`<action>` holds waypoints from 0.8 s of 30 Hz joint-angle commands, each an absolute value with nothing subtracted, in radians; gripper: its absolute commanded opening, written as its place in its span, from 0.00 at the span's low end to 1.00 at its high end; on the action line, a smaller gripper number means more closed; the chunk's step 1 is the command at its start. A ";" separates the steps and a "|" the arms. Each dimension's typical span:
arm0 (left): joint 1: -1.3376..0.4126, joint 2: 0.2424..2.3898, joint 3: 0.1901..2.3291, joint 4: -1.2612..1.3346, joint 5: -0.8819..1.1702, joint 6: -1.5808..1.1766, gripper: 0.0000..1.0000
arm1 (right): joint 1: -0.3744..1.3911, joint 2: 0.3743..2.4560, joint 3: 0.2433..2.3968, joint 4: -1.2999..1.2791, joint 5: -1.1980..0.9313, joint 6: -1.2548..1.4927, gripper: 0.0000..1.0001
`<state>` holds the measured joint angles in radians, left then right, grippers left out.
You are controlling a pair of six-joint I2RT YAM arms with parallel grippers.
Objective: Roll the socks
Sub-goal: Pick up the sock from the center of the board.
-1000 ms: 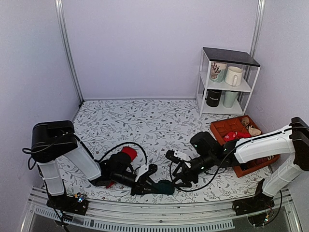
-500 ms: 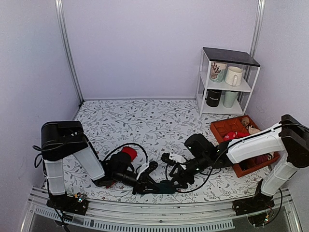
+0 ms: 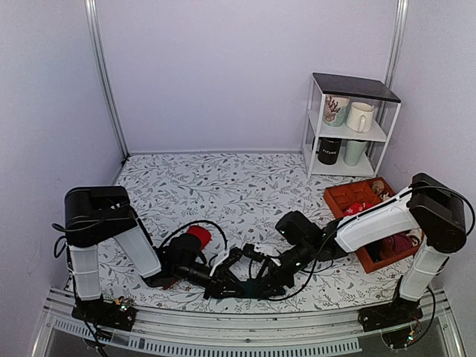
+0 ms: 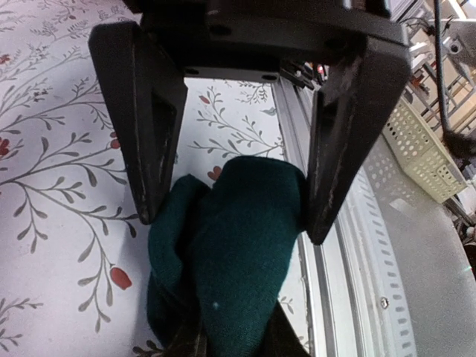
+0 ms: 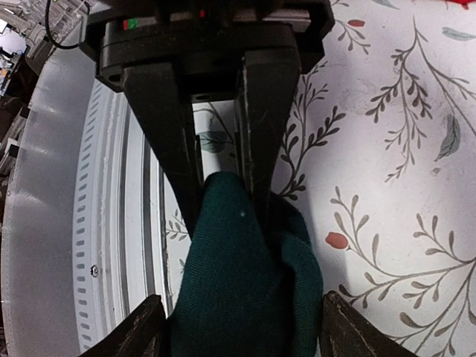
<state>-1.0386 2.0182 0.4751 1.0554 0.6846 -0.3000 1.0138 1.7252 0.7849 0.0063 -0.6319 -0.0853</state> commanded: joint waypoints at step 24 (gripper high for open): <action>-1.072 2.137 0.467 0.597 0.599 -0.289 0.18 | 1.061 1.891 0.769 0.102 -0.664 0.094 0.03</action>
<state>-1.0267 2.0209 0.4839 1.0409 0.7052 -0.2928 1.0187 1.8080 0.7708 0.1173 -0.7444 -0.0231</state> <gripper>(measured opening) 0.158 0.198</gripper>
